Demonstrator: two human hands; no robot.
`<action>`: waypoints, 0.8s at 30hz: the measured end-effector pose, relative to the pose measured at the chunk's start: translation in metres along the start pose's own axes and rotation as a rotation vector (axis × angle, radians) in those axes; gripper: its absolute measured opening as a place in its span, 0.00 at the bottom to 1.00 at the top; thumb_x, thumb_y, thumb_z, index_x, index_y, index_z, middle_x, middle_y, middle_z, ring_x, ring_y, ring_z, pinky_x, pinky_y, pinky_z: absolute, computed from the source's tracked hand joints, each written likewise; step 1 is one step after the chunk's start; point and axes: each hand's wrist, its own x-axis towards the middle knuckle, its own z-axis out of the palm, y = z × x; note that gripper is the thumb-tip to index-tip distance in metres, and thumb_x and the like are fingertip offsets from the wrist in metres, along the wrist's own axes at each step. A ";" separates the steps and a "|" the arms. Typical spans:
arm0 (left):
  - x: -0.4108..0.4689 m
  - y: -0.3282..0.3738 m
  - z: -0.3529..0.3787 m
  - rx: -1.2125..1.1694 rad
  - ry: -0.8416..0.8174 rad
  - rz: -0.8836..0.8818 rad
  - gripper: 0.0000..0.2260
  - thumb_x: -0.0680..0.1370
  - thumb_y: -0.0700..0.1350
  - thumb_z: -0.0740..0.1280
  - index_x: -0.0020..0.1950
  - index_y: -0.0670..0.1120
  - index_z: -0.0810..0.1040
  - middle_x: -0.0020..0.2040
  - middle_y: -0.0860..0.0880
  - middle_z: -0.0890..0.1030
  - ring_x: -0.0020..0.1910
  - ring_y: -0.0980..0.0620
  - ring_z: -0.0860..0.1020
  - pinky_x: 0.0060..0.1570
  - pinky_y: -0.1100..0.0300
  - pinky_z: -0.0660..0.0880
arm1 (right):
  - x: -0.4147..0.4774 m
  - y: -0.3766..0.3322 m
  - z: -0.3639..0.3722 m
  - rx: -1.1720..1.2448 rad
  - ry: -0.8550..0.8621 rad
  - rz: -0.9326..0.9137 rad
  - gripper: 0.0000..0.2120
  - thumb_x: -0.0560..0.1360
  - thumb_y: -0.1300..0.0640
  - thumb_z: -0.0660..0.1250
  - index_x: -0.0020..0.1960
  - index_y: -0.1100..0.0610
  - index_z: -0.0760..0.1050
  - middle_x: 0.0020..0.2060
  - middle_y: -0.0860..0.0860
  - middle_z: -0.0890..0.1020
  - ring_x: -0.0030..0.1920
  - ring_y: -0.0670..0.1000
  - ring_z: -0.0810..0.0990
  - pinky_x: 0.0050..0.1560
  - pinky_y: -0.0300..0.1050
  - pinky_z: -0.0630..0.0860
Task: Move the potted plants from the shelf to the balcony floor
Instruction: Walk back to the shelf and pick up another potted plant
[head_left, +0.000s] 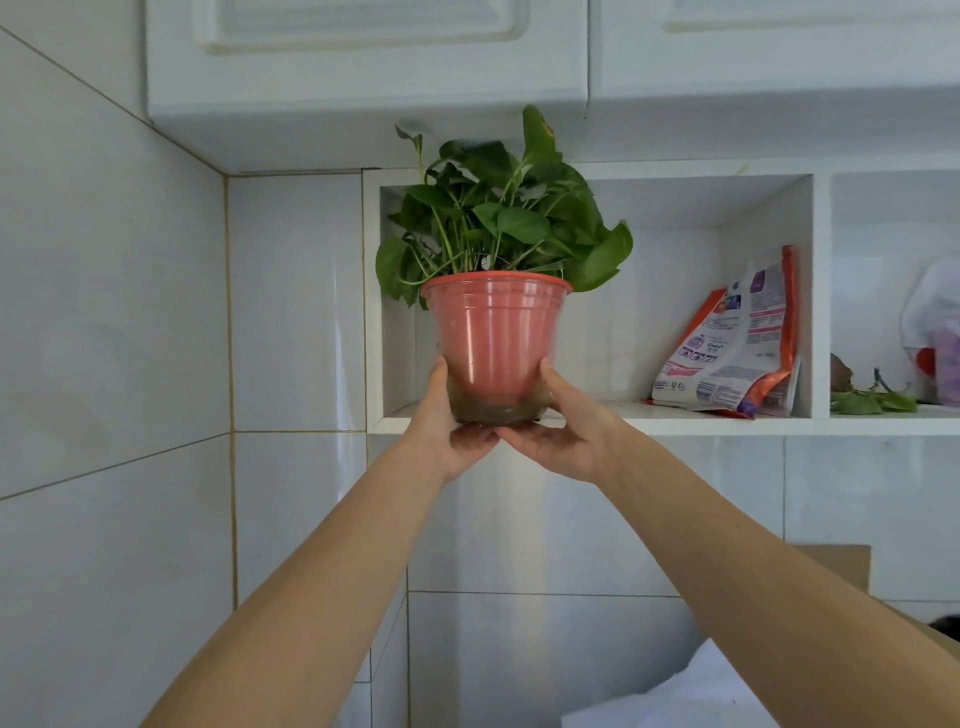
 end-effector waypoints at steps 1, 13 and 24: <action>-0.002 0.000 0.000 -0.011 -0.006 0.011 0.23 0.73 0.62 0.67 0.52 0.43 0.72 0.54 0.37 0.80 0.51 0.40 0.82 0.49 0.47 0.82 | -0.003 0.000 0.001 0.016 -0.015 -0.003 0.27 0.70 0.50 0.75 0.62 0.62 0.70 0.54 0.68 0.76 0.51 0.67 0.81 0.45 0.61 0.83; -0.075 -0.026 0.014 -0.067 0.046 0.082 0.20 0.72 0.56 0.72 0.50 0.42 0.72 0.52 0.36 0.78 0.49 0.42 0.81 0.35 0.52 0.82 | -0.064 0.010 -0.020 0.114 -0.096 0.048 0.27 0.66 0.53 0.78 0.60 0.63 0.73 0.53 0.68 0.78 0.49 0.66 0.82 0.43 0.60 0.83; -0.210 -0.111 0.052 -0.043 0.239 0.295 0.28 0.71 0.56 0.73 0.64 0.44 0.68 0.57 0.35 0.76 0.55 0.41 0.79 0.57 0.49 0.78 | -0.182 0.013 -0.083 0.138 -0.381 0.250 0.31 0.64 0.56 0.79 0.62 0.63 0.73 0.56 0.68 0.79 0.50 0.67 0.84 0.45 0.61 0.82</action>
